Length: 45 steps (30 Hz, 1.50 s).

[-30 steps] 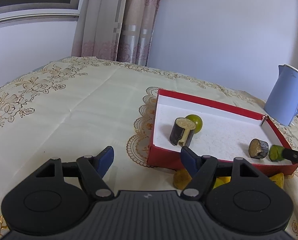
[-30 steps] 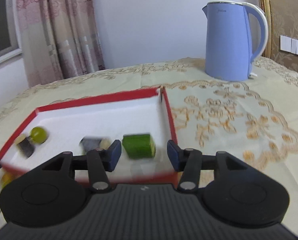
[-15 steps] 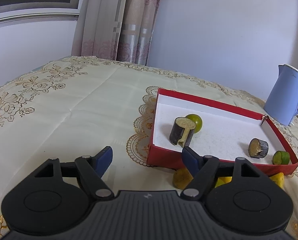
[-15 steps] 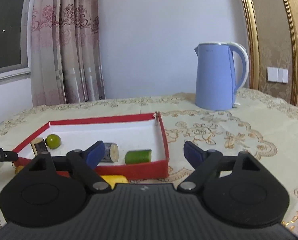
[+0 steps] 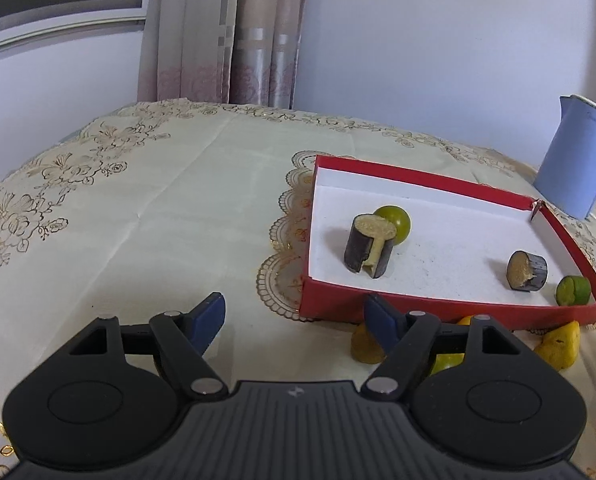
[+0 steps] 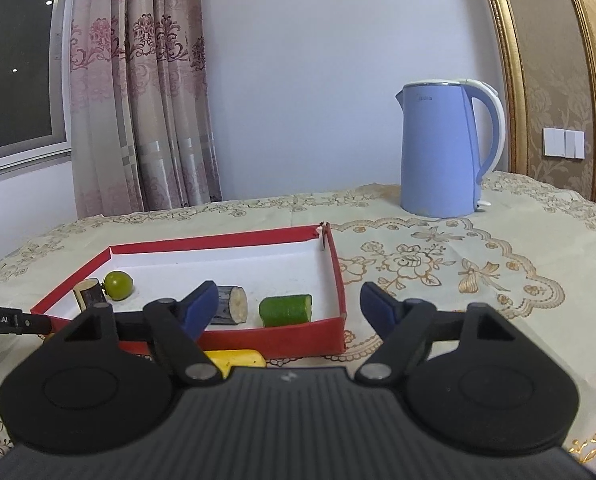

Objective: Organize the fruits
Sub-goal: 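Carry the green cucumber chunk into the red tray and open the right tool, then reach down and grasp a small brown round fruit with the left tool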

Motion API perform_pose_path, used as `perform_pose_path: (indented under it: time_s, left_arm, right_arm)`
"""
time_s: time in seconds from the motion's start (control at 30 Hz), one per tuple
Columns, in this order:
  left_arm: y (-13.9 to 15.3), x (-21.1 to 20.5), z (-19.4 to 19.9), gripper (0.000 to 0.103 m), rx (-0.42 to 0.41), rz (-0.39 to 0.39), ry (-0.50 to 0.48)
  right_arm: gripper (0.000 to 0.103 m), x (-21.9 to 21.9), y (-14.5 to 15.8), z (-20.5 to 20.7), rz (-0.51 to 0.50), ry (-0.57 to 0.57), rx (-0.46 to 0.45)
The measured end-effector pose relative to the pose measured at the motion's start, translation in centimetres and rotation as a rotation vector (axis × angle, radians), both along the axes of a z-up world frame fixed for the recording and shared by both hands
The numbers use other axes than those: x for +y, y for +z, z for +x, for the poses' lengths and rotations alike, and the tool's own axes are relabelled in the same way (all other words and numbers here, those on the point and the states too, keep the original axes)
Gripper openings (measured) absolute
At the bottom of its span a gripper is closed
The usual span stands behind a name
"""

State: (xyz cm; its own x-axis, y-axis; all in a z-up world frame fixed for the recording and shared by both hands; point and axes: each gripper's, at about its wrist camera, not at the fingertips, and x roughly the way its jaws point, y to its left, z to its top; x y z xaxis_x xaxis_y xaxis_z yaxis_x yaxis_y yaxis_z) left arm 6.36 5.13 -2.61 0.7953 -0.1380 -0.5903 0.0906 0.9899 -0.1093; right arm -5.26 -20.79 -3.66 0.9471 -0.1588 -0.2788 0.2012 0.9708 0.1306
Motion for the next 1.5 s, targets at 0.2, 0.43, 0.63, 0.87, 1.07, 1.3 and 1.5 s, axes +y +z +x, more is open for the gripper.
perform_pose_path:
  time_s: [0.2, 0.43, 0.63, 0.87, 1.07, 1.3, 1.5]
  left_arm:
    - [0.3, -0.7, 0.2, 0.076, 0.018, 0.058, 0.01]
    - [0.6, -1.0, 0.4, 0.077, 0.04, 0.075, 0.028]
    - [1.0, -1.4, -0.7, 0.077, 0.063, 0.094, 0.066]
    - [1.2, -1.8, 0.0, 0.076, 0.078, 0.093, 0.102]
    - [1.3, -0.8, 0.1, 0.077, 0.122, 0.053, 0.134]
    - [1.3, -1.0, 0.0, 0.079, 0.148, -0.001, 0.101]
    - [1.4, -1.3, 0.1, 0.08, 0.184, -0.041, 0.066]
  right_arm:
    - [0.078, 0.1, 0.1, 0.0, -0.006, -0.001, -0.002]
    - [0.078, 0.3, 0.1, 0.0, -0.01, -0.001, 0.001]
    - [0.078, 0.3, 0.1, -0.1, -0.01, -0.001, 0.0]
    - [0.078, 0.2, 0.1, -0.3, -0.011, -0.001, -0.004]
    - [0.078, 0.2, 0.2, -0.2, -0.008, -0.001, -0.002]
    - [0.078, 0.2, 0.2, -0.2, -0.009, 0.001, -0.003]
    - [0.078, 0.2, 0.2, 0.0, -0.004, 0.001, -0.003]
